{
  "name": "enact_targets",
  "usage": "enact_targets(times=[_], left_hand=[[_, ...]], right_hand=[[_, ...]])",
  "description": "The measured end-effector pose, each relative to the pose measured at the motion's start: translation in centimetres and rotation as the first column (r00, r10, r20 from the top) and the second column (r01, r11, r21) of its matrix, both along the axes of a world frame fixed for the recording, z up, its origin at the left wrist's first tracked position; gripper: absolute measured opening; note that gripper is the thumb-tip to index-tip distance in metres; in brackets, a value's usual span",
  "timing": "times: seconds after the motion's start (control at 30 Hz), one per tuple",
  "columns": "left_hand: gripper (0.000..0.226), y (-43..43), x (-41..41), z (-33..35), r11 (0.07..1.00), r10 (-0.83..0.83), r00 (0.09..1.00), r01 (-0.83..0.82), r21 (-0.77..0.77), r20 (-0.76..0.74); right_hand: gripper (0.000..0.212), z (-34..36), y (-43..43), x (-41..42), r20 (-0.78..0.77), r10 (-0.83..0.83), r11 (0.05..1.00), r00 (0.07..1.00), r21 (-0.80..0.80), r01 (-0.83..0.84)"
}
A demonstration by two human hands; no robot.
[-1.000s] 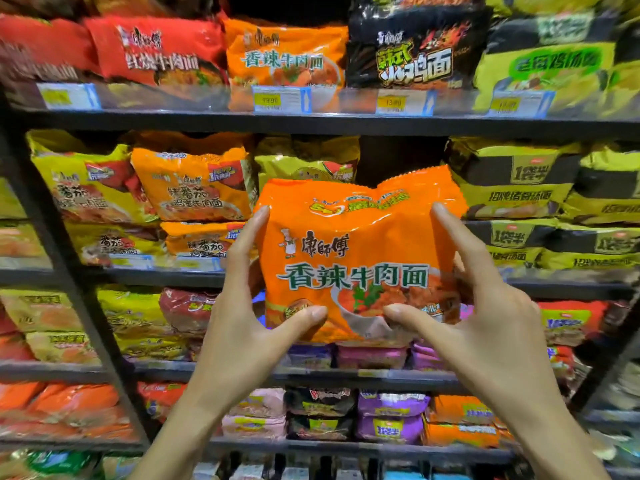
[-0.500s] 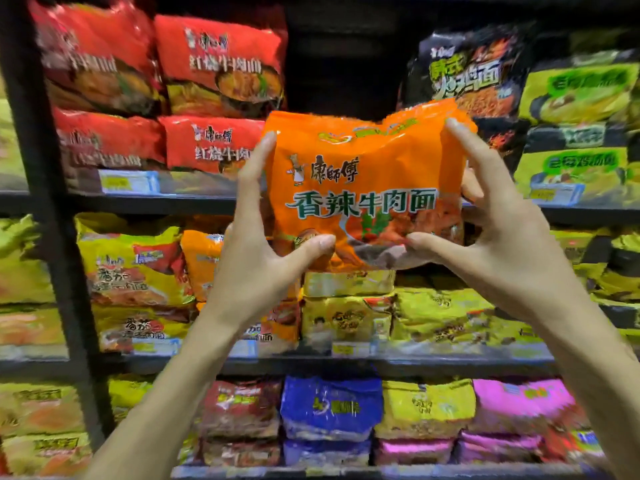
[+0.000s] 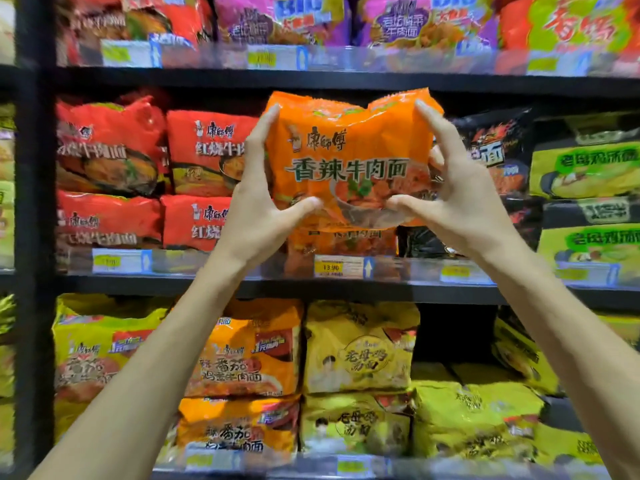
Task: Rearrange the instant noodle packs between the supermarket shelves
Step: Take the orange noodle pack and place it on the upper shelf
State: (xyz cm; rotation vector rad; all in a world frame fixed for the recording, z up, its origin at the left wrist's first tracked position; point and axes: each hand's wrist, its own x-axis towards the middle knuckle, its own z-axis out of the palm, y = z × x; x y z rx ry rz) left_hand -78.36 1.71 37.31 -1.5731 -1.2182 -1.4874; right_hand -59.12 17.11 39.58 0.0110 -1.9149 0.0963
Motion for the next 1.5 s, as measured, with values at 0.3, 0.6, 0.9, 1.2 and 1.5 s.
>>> enact_targets(times=[0.3, 0.6, 0.9, 1.2, 1.5], left_hand=[[0.095, 3.8, -2.6, 3.7, 0.994, 0.045, 0.998, -0.04, 0.104, -0.047], [0.098, 7.8, -5.8, 2.9, 0.982, 0.116, 0.993, -0.117, 0.151, 0.014], [0.087, 8.9, -6.1, 3.7, 0.986, 0.103, 0.995, -0.103, 0.128, 0.006], [0.089, 9.5, -7.3, 4.9, 0.986, 0.16, 0.987, -0.159, 0.053, -0.015], [0.086, 9.8, -8.2, 4.6, 0.971, 0.234, 0.97, -0.231, 0.059, -0.07]], right_hand=[[0.094, 3.3, 3.6, -3.2, -0.1, 0.027, 0.995, 0.995, 0.102, -0.017], [0.088, 1.8, 6.7, -7.2, -0.194, 0.054, 0.996, 0.98, 0.083, -0.038], [0.082, 2.8, 8.1, -8.3, -0.182, 0.0, 1.0, 0.983, -0.031, -0.005], [0.083, 4.8, 8.4, -9.2, -0.084, -0.053, 0.997, 0.995, -0.057, 0.049], [0.091, 4.7, 8.4, -10.4, -0.089, -0.19, 0.98, 0.978, -0.072, 0.184]])
